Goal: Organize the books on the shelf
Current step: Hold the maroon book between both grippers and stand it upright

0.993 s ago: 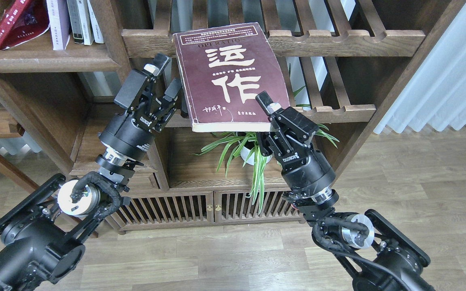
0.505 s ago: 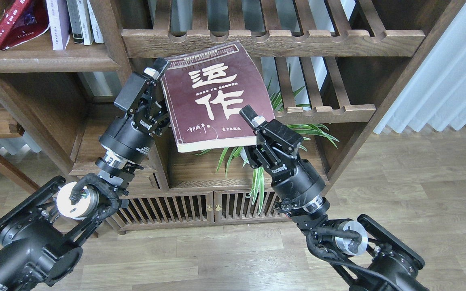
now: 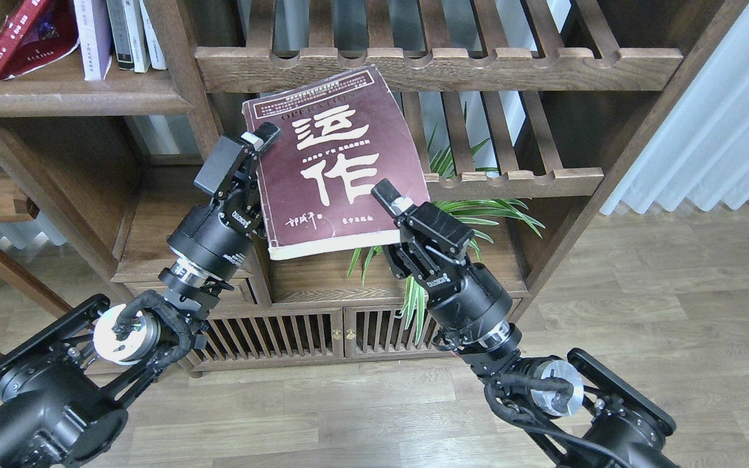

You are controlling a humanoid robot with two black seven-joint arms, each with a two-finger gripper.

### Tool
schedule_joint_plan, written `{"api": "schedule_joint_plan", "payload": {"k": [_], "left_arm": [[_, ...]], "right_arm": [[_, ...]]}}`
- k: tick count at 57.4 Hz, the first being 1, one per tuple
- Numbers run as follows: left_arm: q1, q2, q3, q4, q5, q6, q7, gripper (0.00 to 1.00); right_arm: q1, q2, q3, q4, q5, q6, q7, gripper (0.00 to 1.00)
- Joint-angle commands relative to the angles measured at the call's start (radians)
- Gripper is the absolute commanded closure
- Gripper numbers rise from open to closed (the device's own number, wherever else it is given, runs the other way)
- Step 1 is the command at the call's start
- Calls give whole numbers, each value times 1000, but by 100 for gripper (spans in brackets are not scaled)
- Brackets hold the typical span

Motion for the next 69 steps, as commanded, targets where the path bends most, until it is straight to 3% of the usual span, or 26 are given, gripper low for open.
{"api": "schedule_joint_plan", "payload": {"k": [1, 7, 14, 43, 57, 69], "left_arm": [[-1, -2, 1, 0, 0, 0, 0, 13], [-1, 0, 1, 0, 0, 0, 0, 17], [-4, -2, 1, -1, 0, 0, 0, 29], [-12, 47, 1, -1, 0, 0, 0, 26], [-17, 46, 12, -1, 0, 0, 10, 39], [-40, 35, 15, -1, 0, 0, 14, 39]], "right_arm": [[6, 3, 0, -8, -2, -1, 1, 95], [11, 3, 4, -23, -2, -1, 1, 95], [15, 3, 7, -34, -2, -1, 3, 95], [66, 6, 46, -65, 16, -1, 13, 95], [86, 7, 45, -65, 16, -1, 13, 95], [84, 7, 34, -65, 15, -1, 9, 95]]}}
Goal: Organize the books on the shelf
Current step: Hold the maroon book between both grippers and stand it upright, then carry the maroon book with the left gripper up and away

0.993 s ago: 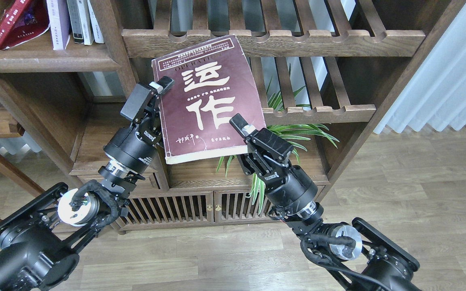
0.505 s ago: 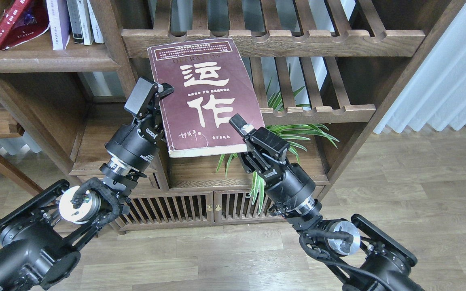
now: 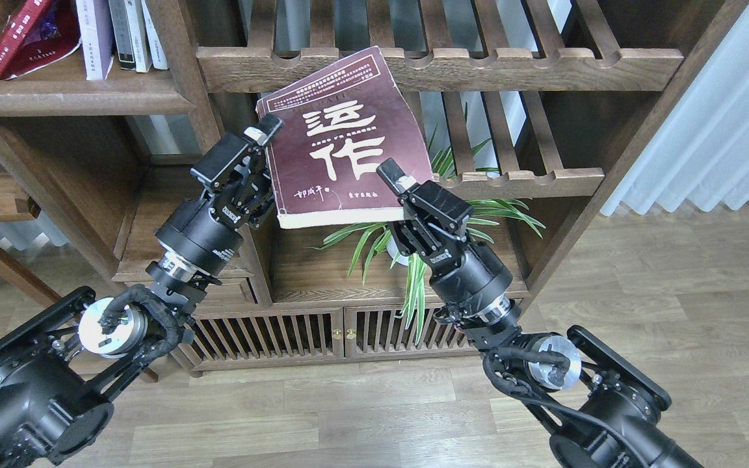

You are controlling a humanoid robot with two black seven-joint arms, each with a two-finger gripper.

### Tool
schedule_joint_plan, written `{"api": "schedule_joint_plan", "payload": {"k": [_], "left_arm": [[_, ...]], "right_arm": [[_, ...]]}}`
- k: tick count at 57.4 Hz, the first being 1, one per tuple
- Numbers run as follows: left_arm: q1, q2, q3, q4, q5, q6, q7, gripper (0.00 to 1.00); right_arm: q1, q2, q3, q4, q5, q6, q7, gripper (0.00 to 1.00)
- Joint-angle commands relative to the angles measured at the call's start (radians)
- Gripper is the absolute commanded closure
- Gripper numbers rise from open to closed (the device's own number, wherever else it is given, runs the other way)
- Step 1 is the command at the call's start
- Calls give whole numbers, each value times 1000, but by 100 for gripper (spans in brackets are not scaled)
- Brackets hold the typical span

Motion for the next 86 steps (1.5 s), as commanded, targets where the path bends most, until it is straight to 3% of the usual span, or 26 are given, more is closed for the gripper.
{"api": "schedule_joint_plan", "payload": {"k": [1, 10, 18, 20, 30, 42, 49, 59, 68, 86], "left_arm": [[-9, -3, 2, 0, 0, 0, 2, 39], [-14, -5, 8, 0, 0, 0, 1, 49], [-17, -6, 26, 0, 0, 0, 1, 85], [-25, -9, 37, 0, 0, 0, 1, 89], [-49, -6, 56, 0, 1, 0, -4, 92], [-69, 32, 54, 0, 6, 0, -9, 93], [-71, 70, 54, 0, 7, 0, -10, 93], [-71, 104, 54, 0, 14, 0, -10, 94], [-77, 124, 54, 0, 30, 0, -10, 95], [-95, 149, 16, 0, 152, 0, -12, 96]], "right_arm": [[-3, 0, -6, 0, -3, 0, -3, 95], [-7, 0, -7, 0, -6, 0, -6, 95], [-6, 0, -7, 0, -8, 0, -6, 95], [-6, 0, -7, 0, -8, 0, -5, 95], [-6, 0, -7, -12, -8, 0, -1, 93], [-14, 0, -7, -31, -9, 0, 2, 85], [-15, -1, -3, -31, -11, 0, 2, 72], [-15, -15, 22, -40, -11, 0, 2, 40], [-46, -17, 91, -43, -11, 0, 3, 27], [-60, -12, 186, -106, -8, 0, 52, 23]]}}
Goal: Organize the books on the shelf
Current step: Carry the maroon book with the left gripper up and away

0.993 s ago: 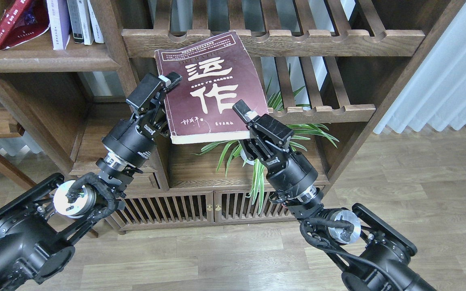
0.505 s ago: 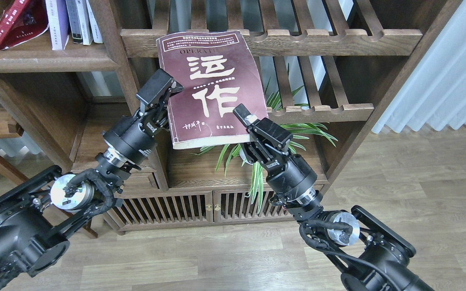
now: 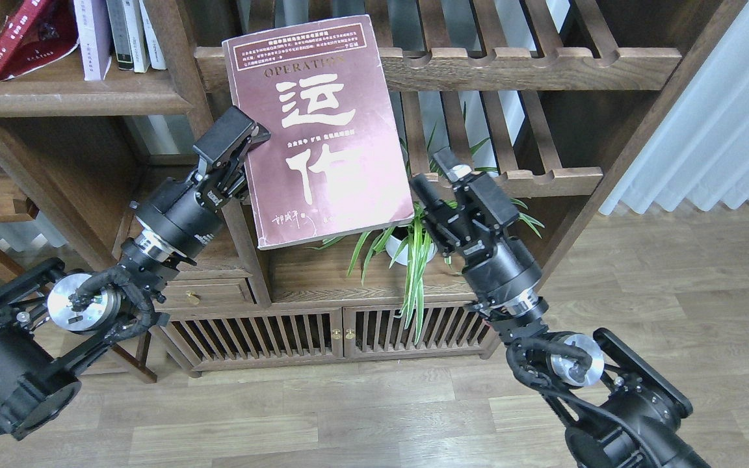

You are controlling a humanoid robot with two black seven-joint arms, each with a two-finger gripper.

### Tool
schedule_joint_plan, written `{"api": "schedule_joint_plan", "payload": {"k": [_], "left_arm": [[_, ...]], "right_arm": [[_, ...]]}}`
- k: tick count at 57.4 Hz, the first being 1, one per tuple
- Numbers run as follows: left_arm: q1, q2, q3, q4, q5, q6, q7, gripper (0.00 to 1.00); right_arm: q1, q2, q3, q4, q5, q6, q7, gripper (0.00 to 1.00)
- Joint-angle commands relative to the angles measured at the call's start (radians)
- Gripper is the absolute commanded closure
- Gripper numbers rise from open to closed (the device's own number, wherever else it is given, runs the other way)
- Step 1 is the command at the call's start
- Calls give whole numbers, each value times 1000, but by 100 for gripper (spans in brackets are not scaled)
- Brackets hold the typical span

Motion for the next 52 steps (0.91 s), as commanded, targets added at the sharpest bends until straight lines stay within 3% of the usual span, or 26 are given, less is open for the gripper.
{"api": "schedule_joint_plan", "payload": {"k": [1, 8, 25, 52], "left_arm": [[-19, 18, -29, 0, 70, 0, -1, 96], [-50, 56, -58, 0, 147, 0, -6, 96], [-156, 275, -68, 0, 227, 0, -4, 96], [-186, 588, -84, 0, 229, 0, -24, 97]], "right_arm": [[-10, 0, 15, -29, 0, 0, 11, 23], [-10, 0, 15, -55, -2, 0, 11, 23], [-5, 7, 15, -120, -3, 0, 13, 21], [2, 10, 1, -158, -12, 0, 11, 20]]}}
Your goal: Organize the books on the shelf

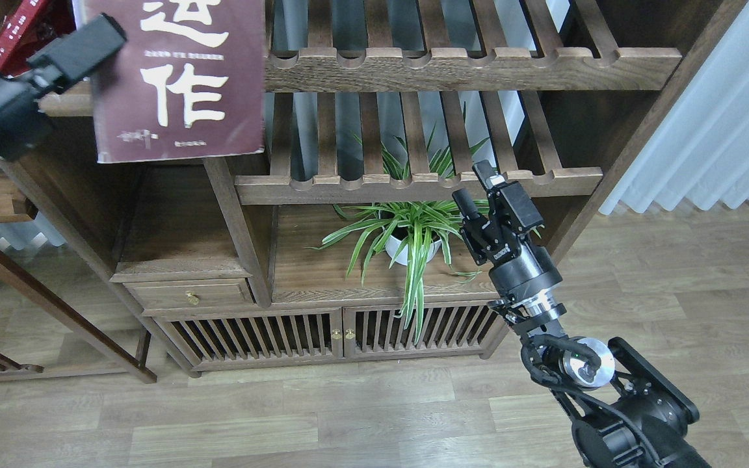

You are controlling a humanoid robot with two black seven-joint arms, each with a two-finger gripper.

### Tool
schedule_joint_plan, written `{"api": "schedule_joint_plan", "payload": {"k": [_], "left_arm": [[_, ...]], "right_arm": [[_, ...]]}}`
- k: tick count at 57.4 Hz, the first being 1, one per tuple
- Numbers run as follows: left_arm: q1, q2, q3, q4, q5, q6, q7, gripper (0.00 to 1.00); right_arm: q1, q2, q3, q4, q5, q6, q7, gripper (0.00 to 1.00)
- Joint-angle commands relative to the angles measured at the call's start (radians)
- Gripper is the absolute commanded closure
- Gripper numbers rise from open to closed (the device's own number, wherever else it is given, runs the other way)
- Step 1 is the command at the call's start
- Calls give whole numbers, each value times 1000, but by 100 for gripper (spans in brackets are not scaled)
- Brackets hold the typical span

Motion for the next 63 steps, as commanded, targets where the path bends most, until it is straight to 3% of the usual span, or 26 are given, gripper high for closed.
{"api": "schedule_joint_plan", "payload": {"k": [1, 13, 27, 36, 46, 63], "left_arm": [[-5, 68, -19, 1, -1, 1, -19, 98], [-62, 235, -44, 7, -4, 1, -39, 98], [-73, 289, -85, 33, -10, 1, -30, 100], [-74, 347, -110, 59, -8, 1, -4, 100], [-74, 401, -160, 130, -2, 1, 68, 100], [-73, 395, -214, 231, 107, 1, 90, 100]], "right_arm": [[0, 4, -5, -5, -6, 0, 0, 20], [-3, 19, -7, -26, -29, 0, 0, 19], [-8, 23, -23, -26, -29, 0, -1, 19], [-9, 24, -33, -26, -29, 0, -1, 19], [-9, 24, -34, -26, -44, 0, -1, 19], [-12, 27, -34, -26, -55, 0, -1, 19]]}}
